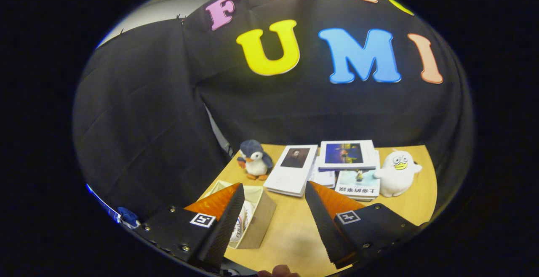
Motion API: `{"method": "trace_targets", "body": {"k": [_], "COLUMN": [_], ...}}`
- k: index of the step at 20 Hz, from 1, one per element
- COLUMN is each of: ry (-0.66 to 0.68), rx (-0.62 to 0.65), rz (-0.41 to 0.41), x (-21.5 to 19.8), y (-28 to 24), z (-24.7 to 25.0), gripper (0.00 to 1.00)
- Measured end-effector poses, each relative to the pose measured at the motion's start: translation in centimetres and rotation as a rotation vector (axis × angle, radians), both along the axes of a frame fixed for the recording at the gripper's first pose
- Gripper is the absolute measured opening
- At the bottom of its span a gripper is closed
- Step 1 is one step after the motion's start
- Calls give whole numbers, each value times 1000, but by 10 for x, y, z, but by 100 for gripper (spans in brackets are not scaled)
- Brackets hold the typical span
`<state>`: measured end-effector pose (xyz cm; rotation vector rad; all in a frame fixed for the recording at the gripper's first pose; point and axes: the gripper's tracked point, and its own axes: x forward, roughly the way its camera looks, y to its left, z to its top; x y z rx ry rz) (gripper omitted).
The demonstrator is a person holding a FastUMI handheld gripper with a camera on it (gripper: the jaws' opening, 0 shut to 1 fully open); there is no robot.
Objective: Open the storage box then place both shoes into the box .Put the left shoe in first, then the right shoe, with the right side of both shoes facing outward in a uniform manner.
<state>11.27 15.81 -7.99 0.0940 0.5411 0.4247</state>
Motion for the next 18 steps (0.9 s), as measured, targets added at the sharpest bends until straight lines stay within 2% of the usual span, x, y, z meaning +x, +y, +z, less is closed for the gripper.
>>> {"method": "trace_targets", "body": {"k": [6,9,12,18], "ry": [-321,-468,-523,-526], "rx": [7,-62,-61,-64], "rz": [-173,-284,-310,-372], "x": [-26,-44,-64,-77], "y": [-82,-124,-133,-164], "z": [79,104,121,119], "gripper": [89,89,88,89]}}
